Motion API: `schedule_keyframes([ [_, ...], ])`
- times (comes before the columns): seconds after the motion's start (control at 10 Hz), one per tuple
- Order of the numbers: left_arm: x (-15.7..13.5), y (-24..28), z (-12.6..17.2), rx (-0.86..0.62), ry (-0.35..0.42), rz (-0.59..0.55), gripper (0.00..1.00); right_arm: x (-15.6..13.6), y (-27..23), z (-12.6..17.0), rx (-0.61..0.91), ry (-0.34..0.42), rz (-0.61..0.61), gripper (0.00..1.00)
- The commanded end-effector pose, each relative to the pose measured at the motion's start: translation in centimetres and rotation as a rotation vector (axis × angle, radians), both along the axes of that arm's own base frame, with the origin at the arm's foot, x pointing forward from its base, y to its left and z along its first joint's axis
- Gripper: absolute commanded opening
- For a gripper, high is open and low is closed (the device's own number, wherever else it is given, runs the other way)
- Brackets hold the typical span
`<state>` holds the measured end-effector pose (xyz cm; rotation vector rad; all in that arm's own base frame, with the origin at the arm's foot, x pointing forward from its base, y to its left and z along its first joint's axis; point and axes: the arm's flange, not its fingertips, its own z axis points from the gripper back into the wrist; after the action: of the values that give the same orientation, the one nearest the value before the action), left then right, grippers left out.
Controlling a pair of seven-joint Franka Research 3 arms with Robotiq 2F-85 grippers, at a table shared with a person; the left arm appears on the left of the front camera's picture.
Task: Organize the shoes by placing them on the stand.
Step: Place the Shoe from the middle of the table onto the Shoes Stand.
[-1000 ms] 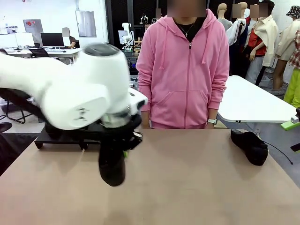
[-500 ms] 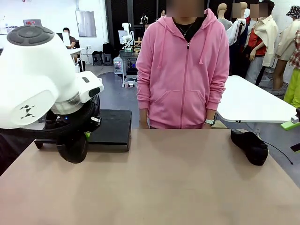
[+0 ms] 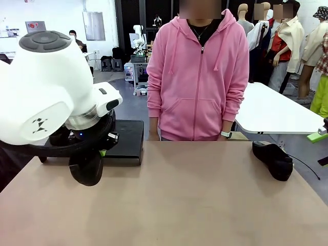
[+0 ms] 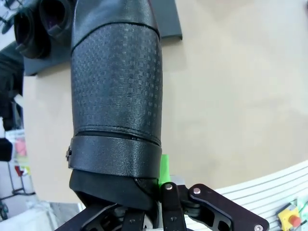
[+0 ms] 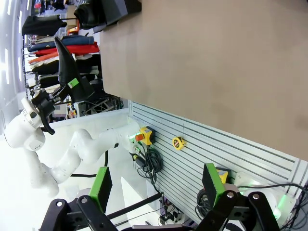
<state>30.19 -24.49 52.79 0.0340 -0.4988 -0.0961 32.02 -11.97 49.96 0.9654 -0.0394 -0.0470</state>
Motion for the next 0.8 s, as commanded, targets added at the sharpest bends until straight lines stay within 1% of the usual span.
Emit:
schedule_keyframes([
  [0.0,5.6,-0.4,2.0,-0.053,0.077,0.071,0.00,-0.1,-0.1,0.4,-0.004,0.008,0.001,1.00],
  [0.1,8.7,-1.4,2.7,-0.027,0.049,0.086,0.00,-0.1,-0.1,0.4,-0.004,0.008,0.001,1.00],
  [0.2,12.5,-1.8,2.7,-0.004,0.027,0.076,0.00,-0.1,-0.1,0.4,-0.004,0.008,0.001,1.00],
  [0.3,16.4,-1.8,1.8,0.014,-0.007,0.156,0.00,-0.1,-0.1,0.4,-0.004,0.008,0.001,1.00],
  [0.4,20.4,-2.1,0.3,0.034,-0.011,0.119,0.00,-0.1,-0.1,0.4,-0.004,0.008,0.001,1.00],
  [0.5,24.9,-1.9,-1.6,0.082,-0.023,0.160,0.00,-0.1,-0.1,0.4,-0.004,0.008,0.001,1.00],
  [0.6,28.2,-1.9,-3.5,0.113,-0.046,0.184,0.00,-0.1,-0.1,0.4,-0.004,0.008,0.001,1.00],
  [0.7,30.6,-2.1,-5.4,0.112,-0.063,0.170,0.00,-0.1,-0.1,0.4,-0.004,0.008,0.001,1.00],
])
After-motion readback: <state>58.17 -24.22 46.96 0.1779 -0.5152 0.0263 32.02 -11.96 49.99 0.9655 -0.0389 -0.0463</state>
